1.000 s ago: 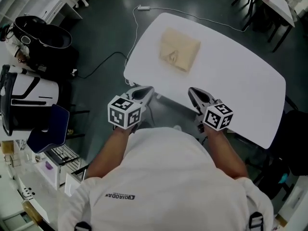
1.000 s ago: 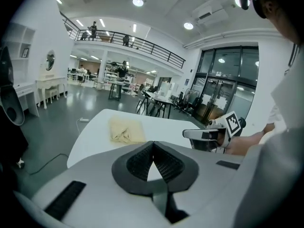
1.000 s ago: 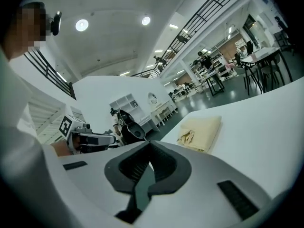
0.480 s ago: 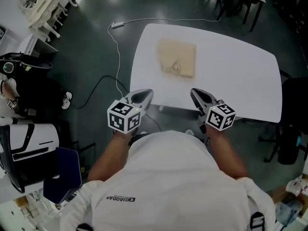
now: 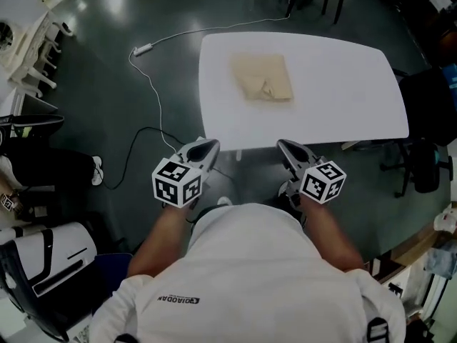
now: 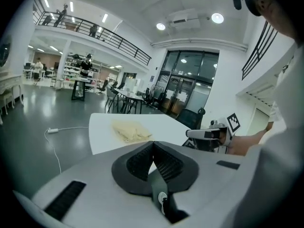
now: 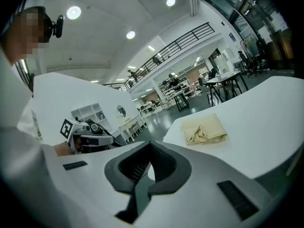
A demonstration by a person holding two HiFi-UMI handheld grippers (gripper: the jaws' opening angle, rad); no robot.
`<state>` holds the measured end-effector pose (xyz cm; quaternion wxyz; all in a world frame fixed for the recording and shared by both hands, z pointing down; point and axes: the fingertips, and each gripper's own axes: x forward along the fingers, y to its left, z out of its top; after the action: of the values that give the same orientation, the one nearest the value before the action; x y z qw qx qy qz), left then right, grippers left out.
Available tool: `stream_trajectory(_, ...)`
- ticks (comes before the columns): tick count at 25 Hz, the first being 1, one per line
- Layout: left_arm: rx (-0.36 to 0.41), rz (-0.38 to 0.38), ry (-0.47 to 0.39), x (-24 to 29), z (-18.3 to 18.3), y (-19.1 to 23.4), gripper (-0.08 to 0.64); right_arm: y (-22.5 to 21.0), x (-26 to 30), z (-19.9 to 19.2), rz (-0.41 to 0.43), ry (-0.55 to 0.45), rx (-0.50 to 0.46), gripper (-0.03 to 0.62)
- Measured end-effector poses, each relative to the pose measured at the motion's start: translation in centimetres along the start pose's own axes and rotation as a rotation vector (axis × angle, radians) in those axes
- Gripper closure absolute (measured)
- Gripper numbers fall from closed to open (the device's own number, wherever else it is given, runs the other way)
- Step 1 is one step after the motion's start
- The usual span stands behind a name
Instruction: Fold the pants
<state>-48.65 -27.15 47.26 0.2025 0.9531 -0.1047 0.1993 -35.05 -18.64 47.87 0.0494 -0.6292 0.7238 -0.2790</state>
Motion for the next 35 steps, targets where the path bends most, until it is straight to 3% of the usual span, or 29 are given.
stream_trajectory(7,0.02,-0.069,0.034,-1.1,-1.4,-0.3,0.532,3.5,-1.3,-1.1,-0.052,-0.034,0.006,0.574)
stream_trajectory(11,0.007,-0.088,0.034,-0.9,-1.6,-1.1,0.532,4.1,-2.1,-2.3,-0.062,-0.014,-0.002,0.574)
stream_trajectory(15,0.043,-0.138,0.068,-0.8,-2.6,-2.9,0.532,4.5,-3.0,-3.0,-0.084,-0.019,0.001,0.574)
stream_trajectory(25,0.083,-0.187,0.093,0.8,-2.1,-4.6,0.532,4.9,-3.7,-4.2,-0.084,-0.036,0.06,0.574)
stream_trajectory(35,0.074,-0.192,0.102,1.0,-2.6,-4.8,0.532,4.7,-3.8,-4.2,-0.085,-0.025,0.04,0.574)
